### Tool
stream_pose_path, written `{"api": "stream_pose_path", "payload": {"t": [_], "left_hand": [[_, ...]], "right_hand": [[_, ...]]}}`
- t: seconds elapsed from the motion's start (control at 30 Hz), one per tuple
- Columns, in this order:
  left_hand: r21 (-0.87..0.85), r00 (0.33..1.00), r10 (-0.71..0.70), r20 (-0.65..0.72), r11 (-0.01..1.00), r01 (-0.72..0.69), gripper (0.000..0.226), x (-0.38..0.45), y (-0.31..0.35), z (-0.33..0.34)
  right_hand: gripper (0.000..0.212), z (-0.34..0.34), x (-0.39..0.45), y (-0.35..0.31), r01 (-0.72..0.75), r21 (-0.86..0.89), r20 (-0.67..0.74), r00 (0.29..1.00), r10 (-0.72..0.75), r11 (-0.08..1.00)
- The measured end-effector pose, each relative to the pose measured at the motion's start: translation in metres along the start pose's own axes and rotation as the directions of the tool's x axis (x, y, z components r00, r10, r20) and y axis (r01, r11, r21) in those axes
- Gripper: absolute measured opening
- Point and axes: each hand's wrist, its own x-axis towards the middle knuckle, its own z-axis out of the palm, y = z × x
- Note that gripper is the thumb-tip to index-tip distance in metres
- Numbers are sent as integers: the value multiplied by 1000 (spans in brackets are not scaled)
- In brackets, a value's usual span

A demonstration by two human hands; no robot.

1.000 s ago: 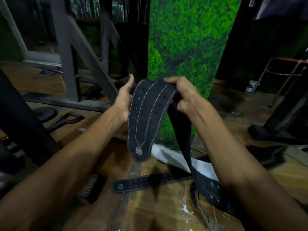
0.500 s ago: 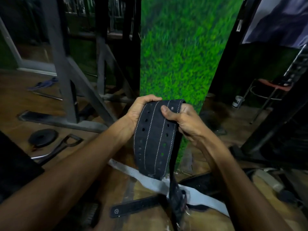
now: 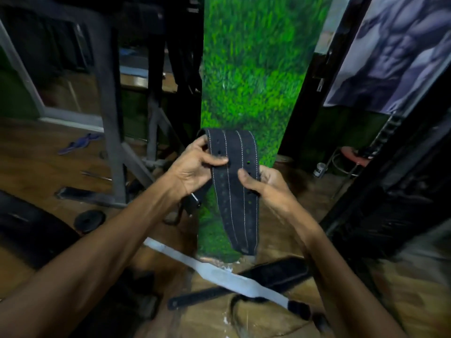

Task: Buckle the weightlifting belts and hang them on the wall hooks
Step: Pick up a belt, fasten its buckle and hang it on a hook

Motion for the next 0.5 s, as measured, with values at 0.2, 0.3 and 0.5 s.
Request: {"api": "stream_pose_path", "payload": {"t": [0.2,0.3,0.5], "left_hand": [[252,999,-3,49,968,-10,67,-36,75,39],[269,997,-27,79,963,4,71,-62,89,38],[-189,963,-258,77,945,268,101,-96,87,8]], "right_hand": [[70,25,4,-125,-130,224,28,992,127,966],[42,42,5,-146,-96,310,-64,991,121,946],[23,67,-16,-137,59,196,26,998,-65,979]]}}
